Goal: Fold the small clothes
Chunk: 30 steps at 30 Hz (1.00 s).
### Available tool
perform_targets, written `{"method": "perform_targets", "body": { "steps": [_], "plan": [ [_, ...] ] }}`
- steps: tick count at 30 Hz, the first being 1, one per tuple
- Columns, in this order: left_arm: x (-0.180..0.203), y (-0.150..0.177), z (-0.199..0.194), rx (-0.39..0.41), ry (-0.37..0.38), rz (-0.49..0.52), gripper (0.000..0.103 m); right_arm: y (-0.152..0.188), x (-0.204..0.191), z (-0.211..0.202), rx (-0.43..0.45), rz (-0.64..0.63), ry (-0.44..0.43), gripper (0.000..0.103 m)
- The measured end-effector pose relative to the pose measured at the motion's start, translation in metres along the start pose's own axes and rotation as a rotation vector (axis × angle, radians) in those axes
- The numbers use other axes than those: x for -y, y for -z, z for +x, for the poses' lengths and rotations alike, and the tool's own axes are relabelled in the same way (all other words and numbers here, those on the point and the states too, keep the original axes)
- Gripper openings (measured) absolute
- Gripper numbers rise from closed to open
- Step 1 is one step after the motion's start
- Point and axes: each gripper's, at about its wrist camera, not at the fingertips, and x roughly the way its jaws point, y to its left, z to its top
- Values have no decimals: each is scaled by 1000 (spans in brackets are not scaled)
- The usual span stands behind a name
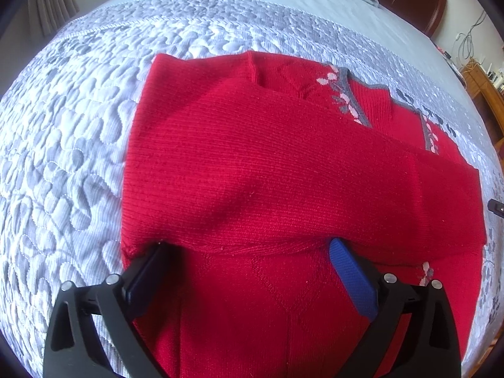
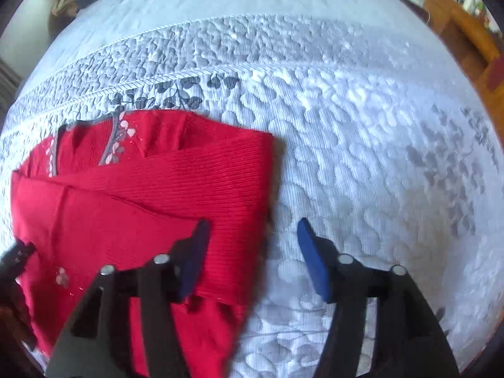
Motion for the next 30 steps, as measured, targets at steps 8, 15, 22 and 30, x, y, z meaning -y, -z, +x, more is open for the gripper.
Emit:
{"method": "perform_targets", "body": {
  "steps": [8,15,22,30],
  "plan": [
    [-2,0,-1,-5,1,-4,99,-1,-21,27,-143,3,-132,44],
    [-3,-1,-1,-7,3,-2,99,5,-23,29,-167,13,-227,4],
    [-2,2,-2,4,-2,0,100,-11,-12,-7,-17,49,-242,4],
    [3,3,0,3,-23,9,100,2,7,40,-98,145,-248,11]
  ]
}}
